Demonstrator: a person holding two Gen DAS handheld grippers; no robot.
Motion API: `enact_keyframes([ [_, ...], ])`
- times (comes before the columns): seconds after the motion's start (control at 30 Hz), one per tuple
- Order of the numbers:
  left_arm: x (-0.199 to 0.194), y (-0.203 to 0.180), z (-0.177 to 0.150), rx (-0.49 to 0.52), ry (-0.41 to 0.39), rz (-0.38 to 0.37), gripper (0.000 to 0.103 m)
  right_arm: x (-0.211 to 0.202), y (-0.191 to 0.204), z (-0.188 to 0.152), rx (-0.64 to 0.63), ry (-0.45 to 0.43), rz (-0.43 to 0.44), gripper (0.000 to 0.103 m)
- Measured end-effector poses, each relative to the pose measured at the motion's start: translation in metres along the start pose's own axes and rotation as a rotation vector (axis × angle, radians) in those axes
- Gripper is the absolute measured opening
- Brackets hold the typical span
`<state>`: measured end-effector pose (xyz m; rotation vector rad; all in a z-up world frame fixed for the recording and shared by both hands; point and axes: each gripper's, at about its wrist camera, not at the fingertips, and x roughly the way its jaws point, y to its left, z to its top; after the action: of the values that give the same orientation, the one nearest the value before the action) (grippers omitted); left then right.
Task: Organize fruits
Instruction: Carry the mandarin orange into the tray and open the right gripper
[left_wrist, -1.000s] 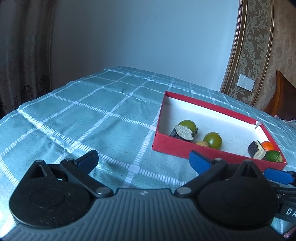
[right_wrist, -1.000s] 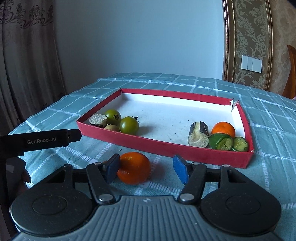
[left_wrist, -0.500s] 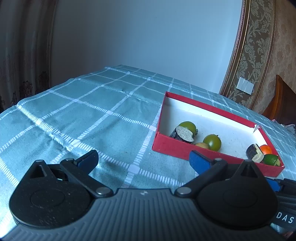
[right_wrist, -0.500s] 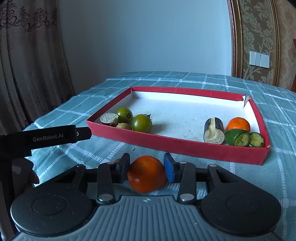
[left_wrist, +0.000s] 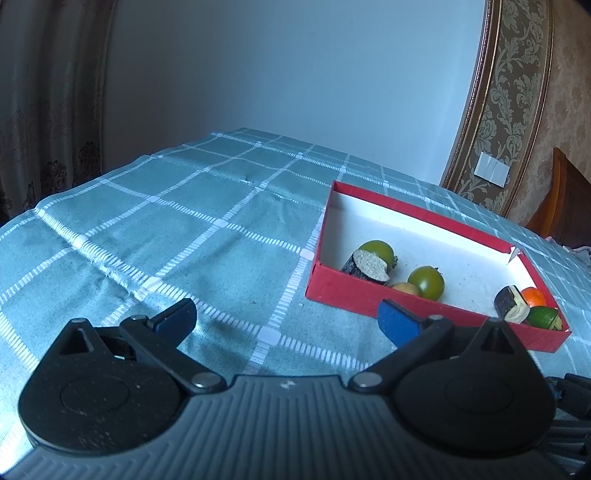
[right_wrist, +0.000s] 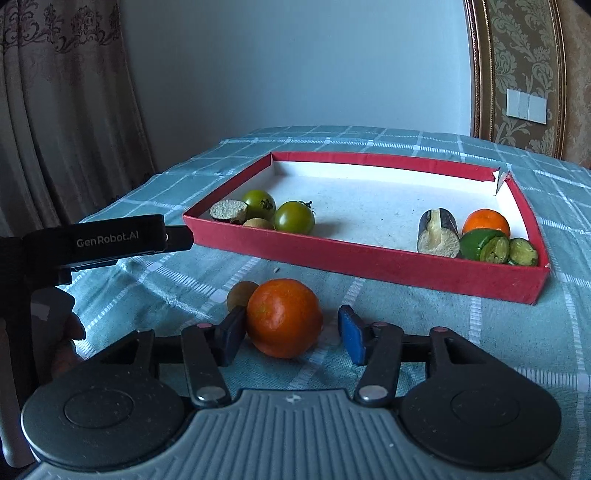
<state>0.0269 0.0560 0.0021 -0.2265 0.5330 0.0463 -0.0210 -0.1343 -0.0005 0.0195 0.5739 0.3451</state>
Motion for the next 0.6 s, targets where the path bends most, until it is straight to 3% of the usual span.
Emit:
enact_keyframes([
  [0.13, 0.001, 0.000, 0.000, 0.003, 0.003, 0.001, 0.103, -0.002, -0.005, 0.000, 0.029, -0.017, -0.001, 0.043],
  [0.37, 0.001, 0.000, 0.000, 0.002, 0.005, 0.002, 0.103, -0.007, -0.008, 0.000, 0.048, -0.035, 0.018, 0.042],
  [0.6, 0.002, 0.000, 0.000, 0.000, 0.008, -0.002, 0.103, -0.026, -0.018, 0.016, 0.080, -0.109, 0.011, 0.042],
])
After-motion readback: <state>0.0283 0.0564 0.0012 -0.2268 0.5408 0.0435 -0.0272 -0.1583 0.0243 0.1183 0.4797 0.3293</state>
